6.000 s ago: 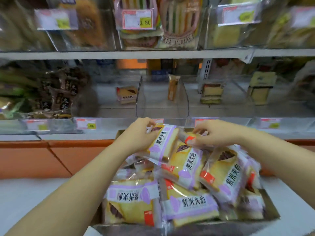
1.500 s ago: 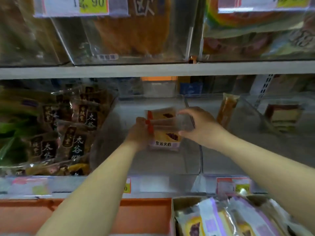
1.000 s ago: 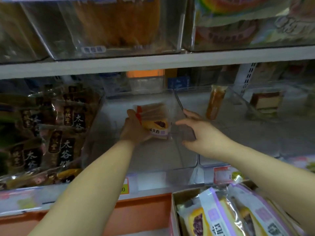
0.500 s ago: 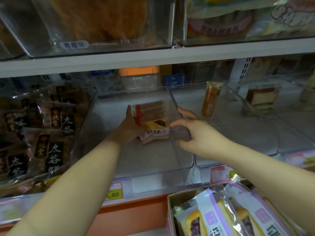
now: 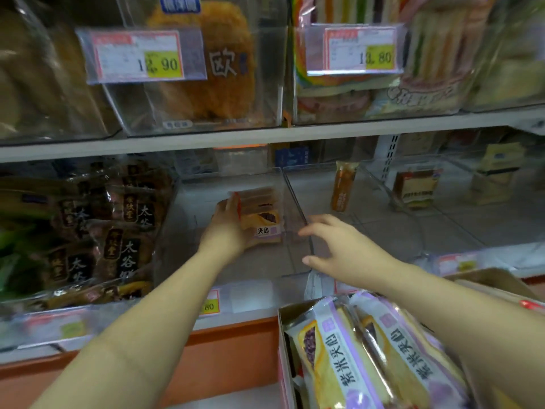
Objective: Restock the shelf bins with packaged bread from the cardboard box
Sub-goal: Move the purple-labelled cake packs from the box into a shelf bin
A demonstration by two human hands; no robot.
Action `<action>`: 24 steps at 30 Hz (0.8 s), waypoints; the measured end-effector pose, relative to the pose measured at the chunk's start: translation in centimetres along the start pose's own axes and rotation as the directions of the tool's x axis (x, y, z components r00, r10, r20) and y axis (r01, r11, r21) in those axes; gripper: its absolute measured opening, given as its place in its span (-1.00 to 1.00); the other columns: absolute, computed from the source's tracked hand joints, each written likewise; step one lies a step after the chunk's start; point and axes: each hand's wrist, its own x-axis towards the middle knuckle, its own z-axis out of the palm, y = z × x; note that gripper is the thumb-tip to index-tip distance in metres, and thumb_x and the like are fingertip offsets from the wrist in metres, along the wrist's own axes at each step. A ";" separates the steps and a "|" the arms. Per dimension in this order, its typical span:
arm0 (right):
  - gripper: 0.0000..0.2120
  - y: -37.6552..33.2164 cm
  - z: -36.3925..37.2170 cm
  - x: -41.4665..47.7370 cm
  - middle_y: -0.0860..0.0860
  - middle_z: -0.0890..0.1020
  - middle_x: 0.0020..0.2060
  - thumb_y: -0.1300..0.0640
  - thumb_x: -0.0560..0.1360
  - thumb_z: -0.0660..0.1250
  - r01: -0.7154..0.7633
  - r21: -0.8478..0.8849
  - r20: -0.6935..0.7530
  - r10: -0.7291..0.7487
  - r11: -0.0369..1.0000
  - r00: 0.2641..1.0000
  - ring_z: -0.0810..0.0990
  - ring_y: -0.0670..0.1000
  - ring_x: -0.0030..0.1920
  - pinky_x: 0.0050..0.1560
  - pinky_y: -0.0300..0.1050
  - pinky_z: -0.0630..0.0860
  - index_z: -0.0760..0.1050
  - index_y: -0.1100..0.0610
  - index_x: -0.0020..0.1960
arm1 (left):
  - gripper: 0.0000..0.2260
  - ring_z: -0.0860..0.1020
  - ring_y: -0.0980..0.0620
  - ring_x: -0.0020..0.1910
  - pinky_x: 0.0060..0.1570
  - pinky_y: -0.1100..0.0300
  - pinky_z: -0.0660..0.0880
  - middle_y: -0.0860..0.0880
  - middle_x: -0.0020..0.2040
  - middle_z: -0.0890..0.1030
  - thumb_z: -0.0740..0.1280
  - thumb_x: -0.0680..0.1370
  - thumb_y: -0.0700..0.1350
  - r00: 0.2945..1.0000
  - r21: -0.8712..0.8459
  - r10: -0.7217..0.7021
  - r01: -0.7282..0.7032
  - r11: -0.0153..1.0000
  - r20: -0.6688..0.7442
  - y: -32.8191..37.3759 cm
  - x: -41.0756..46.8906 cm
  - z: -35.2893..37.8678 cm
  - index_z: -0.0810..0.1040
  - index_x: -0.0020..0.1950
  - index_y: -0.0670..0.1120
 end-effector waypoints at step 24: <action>-0.25 0.6 -1.6 -11.5 0.00 0.29 0.38 -0.08 0.40 0.39 -0.245 -0.208 0.231 0.291 0.947 0.928 0.44 0.05 0.28 0.25 -0.04 0.41 0.13 -0.01 0.49 | -0.32 0.43 -0.02 0.29 0.17 0.06 0.31 0.05 0.29 0.49 0.19 0.43 0.41 0.862 0.204 0.253 -0.370 0.906 0.439 5.1 -16.4 3.3 0.19 0.47 0.14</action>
